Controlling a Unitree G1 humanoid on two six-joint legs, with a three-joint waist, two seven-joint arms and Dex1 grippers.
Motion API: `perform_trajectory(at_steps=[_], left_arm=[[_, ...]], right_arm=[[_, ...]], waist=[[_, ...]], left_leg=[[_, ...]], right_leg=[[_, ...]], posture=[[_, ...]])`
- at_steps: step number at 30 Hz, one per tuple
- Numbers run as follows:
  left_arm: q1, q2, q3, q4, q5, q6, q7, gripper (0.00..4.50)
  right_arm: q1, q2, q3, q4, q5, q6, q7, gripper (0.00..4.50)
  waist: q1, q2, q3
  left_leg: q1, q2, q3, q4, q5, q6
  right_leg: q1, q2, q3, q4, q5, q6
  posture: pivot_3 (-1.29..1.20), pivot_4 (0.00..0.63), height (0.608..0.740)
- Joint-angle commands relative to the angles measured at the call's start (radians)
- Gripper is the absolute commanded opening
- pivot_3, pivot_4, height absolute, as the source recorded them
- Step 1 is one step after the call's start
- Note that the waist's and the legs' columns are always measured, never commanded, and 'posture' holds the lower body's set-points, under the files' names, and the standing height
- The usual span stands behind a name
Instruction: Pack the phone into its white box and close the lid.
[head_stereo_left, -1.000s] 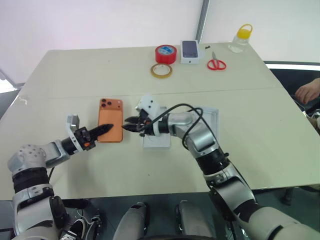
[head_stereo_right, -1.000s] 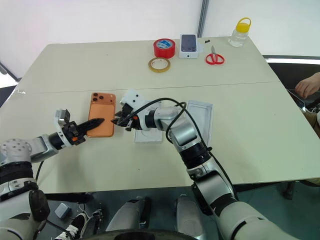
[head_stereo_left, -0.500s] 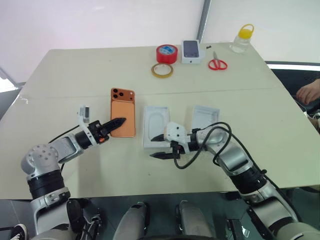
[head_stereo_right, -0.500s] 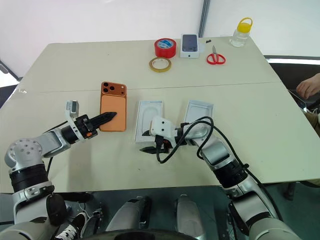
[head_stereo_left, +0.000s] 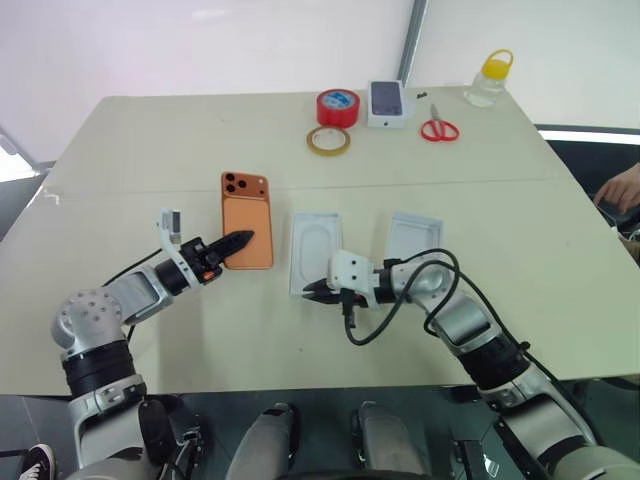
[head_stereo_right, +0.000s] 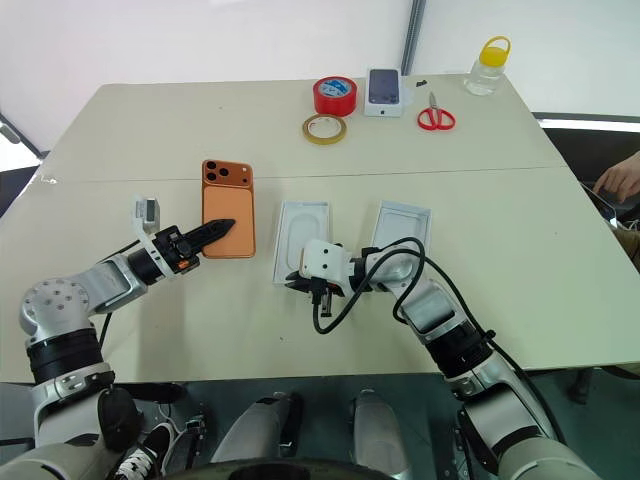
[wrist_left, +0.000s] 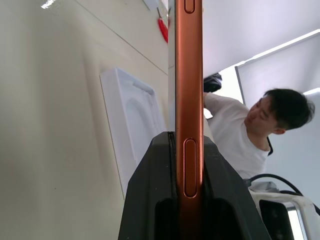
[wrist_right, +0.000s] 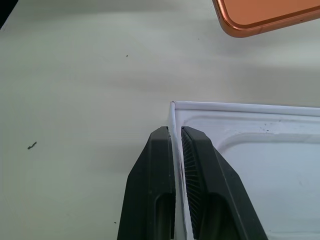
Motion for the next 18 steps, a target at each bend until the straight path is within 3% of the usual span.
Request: perform_trajectory(at_steps=[1, 14, 15, 18], left_arm=[[-0.023, 0.01, 0.006, -0.029, -0.054, -0.005, 0.0, 0.0], [-0.013, 0.017, -0.013, -0.035, -0.063, -0.018, 0.012, 0.0], [-0.015, 0.017, -0.012, -0.032, -0.062, -0.02, 0.013, 0.0], [-0.028, 0.016, -0.007, -0.027, -0.071, -0.016, 0.022, 0.0]], right_arm=[[-0.001, 0.004, -0.016, -0.002, 0.005, -0.024, -0.006, 0.43], [-0.002, -0.002, -0.004, 0.047, -0.014, -0.065, 0.005, 0.43], [0.004, -0.005, 0.002, 0.046, -0.023, -0.067, 0.006, 0.2], [0.012, 0.001, 0.0, 0.033, -0.023, -0.064, -0.001, 0.2]], waist=[[0.001, 0.0, 0.0], [0.001, 0.0, 0.0], [0.001, 0.0, 0.0], [0.001, 0.0, 0.0]], left_leg=[[0.0, 0.0, 0.0, 0.0, 0.0, 0.0], [0.0, 0.0, 0.0, 0.0, 0.001, -0.001], [0.0, 0.0, 0.0, 0.0, 0.001, -0.001], [0.0, 0.0, 0.0, 0.0, 0.001, -0.001]], right_leg=[[0.0, 0.0, 0.0, 0.0, 0.0, 0.0], [0.0, 0.0, 0.0, 0.0, 0.0, 0.0], [0.0, 0.0, 0.0, 0.0, 0.0, 0.0], [0.0, 0.0, 0.0, 0.0, 0.0, 0.0]], posture=[[0.0, 0.15, 0.74], [0.0, 0.15, 0.74], [0.0, 0.15, 0.74], [0.0, 0.15, 0.74]])
